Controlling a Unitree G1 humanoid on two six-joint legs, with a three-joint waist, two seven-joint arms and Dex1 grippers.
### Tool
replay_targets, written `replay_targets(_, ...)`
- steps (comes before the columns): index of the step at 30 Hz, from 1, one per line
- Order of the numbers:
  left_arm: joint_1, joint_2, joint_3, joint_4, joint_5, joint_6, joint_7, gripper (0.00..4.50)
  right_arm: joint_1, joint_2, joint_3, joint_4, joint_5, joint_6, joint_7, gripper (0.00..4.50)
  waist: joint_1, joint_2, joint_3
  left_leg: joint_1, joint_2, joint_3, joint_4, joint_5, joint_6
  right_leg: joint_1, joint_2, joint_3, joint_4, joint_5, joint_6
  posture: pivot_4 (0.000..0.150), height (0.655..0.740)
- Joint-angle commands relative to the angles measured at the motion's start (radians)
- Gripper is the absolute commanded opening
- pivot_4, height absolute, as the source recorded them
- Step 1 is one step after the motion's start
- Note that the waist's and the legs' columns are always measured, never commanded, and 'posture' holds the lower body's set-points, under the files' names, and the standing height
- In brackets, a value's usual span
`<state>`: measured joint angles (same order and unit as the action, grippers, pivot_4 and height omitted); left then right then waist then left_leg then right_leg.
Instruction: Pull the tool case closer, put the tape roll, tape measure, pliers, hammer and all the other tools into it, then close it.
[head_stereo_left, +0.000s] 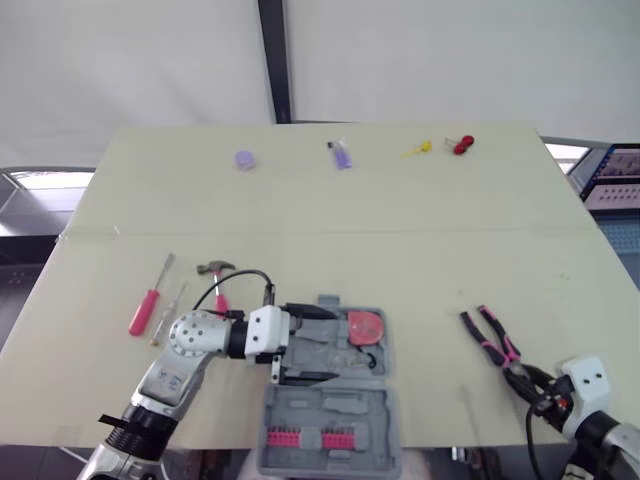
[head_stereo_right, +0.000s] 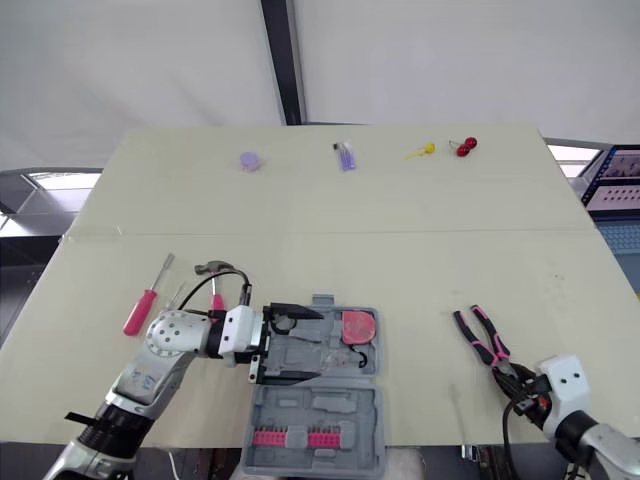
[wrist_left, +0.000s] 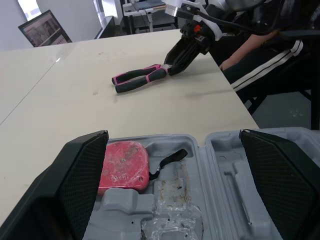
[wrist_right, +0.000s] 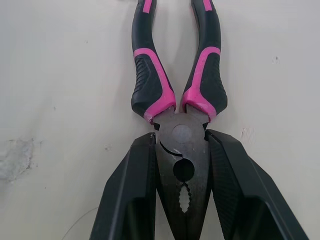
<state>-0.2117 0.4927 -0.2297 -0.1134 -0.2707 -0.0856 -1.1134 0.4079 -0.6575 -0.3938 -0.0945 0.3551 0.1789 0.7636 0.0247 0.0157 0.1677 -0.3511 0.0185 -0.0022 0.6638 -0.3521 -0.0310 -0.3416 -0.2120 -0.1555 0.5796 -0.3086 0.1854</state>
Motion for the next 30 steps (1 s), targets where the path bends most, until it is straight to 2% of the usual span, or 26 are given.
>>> replay_targets(1,0.044,0.019,0.066,-0.044,-0.029,-0.017,0.032,4.5,-0.063,-0.106,0.027,-0.263,0.077,0.132,0.051,0.96,-0.009,0.001,-0.001,0.0,0.0,0.001,0.0,0.0,0.0,0.0,0.0,0.001,0.0,0.0,0.0,0.15,0.74)
replay_targets(4,0.097,0.031,0.105,-0.065,-0.038,-0.021,0.05,4.5,-0.13,-0.176,0.072,-0.387,0.13,0.253,0.064,0.96,-0.014,0.001,0.0,0.001,0.002,0.0,-0.001,0.0,0.0,-0.001,0.001,0.0,0.0,0.0,0.0,0.15,0.74)
replay_targets(7,0.205,0.05,0.175,-0.122,-0.068,-0.021,0.082,4.5,-0.258,-0.289,0.2,-0.493,0.126,0.359,0.11,0.96,-0.002,0.0,0.0,-0.001,0.002,-0.001,-0.001,0.0,0.0,0.0,0.001,-0.001,-0.001,0.0,0.0,0.15,0.74)
replay_targets(13,0.395,0.068,0.28,-0.226,-0.103,-0.011,0.143,4.5,-0.534,-0.367,0.458,-0.537,0.062,0.471,0.155,0.96,0.007,-0.007,0.004,-0.003,0.001,-0.003,0.002,0.0,0.0,0.0,0.001,-0.001,-0.003,0.001,-0.001,0.15,0.74)
replay_targets(21,0.639,-0.029,0.368,-0.293,-0.068,-0.096,0.29,4.5,-0.867,-0.258,0.823,-0.491,-0.112,0.56,0.187,0.96,-0.007,-0.008,0.005,-0.003,0.003,-0.003,0.001,0.0,0.0,-0.001,0.003,-0.001,-0.004,0.001,-0.001,0.15,0.74)
replay_targets(30,0.774,-0.101,0.381,-0.318,-0.071,-0.143,0.369,4.5,-1.001,-0.147,0.976,-0.448,-0.185,0.627,0.214,0.96,-0.001,-0.01,0.006,-0.004,0.003,-0.003,0.002,0.0,0.0,-0.001,0.004,-0.001,-0.004,0.002,-0.002,0.15,0.74)
